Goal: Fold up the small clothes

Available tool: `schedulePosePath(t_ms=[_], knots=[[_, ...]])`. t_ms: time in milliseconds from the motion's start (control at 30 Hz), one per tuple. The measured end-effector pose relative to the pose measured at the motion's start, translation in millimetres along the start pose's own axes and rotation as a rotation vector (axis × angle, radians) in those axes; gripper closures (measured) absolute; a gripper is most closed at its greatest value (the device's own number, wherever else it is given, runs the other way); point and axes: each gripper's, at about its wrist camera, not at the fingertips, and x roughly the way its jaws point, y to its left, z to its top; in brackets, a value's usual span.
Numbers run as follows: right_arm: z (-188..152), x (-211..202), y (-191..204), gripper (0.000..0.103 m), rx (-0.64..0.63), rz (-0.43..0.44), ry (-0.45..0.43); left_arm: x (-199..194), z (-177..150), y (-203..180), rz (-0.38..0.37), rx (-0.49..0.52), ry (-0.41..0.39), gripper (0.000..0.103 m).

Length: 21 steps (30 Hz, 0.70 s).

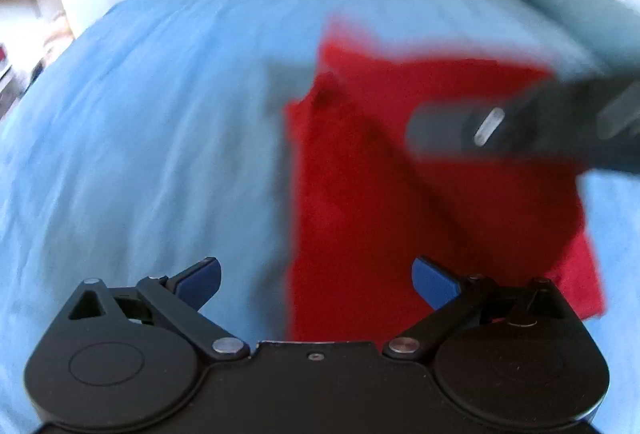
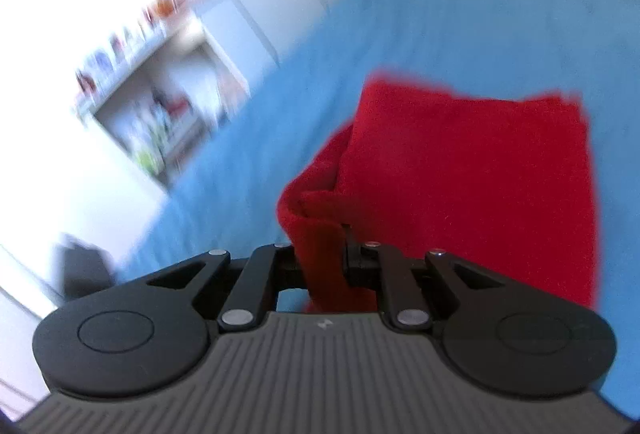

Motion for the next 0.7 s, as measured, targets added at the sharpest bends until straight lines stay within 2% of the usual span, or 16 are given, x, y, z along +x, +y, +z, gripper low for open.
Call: schedulePosePath(t_ms=[33, 100, 233, 300, 333, 367, 467, 567, 700], knots=[[-9, 22, -1, 0.076, -0.003, -0.041, 0.060, 2, -6, 8, -0.002, -0.016, 0.010, 0.000], [-22, 43, -7, 0.076, 0.025, -0.045, 0.117, 2, -18, 20, -0.027, -0.047, 0.017, 0.000], [-27, 39, -3, 0.069, -0.013, -0.032, 0.089, -8, -28, 28, -0.056, -0.069, -0.014, 0.000], [-25, 31, -1, 0.038, -0.024, -0.014, 0.091, -13, -27, 28, -0.080, -0.071, -0.035, 0.000], [-22, 23, -4, 0.013, -0.016, -0.012, 0.082, -17, -26, 28, -0.099, -0.069, -0.042, 0.000], [-19, 15, -7, 0.009, -0.011, -0.014, 0.059, -22, -26, 28, -0.126, -0.067, -0.051, 0.000], [-11, -29, -20, 0.008, -0.009, 0.031, -0.024, -33, -29, 27, -0.225, -0.058, -0.056, 0.000], [-15, -72, -33, 0.005, -0.032, -0.018, -0.098, -42, -31, 19, -0.282, -0.038, -0.073, 0.000], [-42, -103, -51, 0.005, -0.069, -0.109, -0.128, -40, -30, 3, -0.259, -0.005, -0.101, 0.000]])
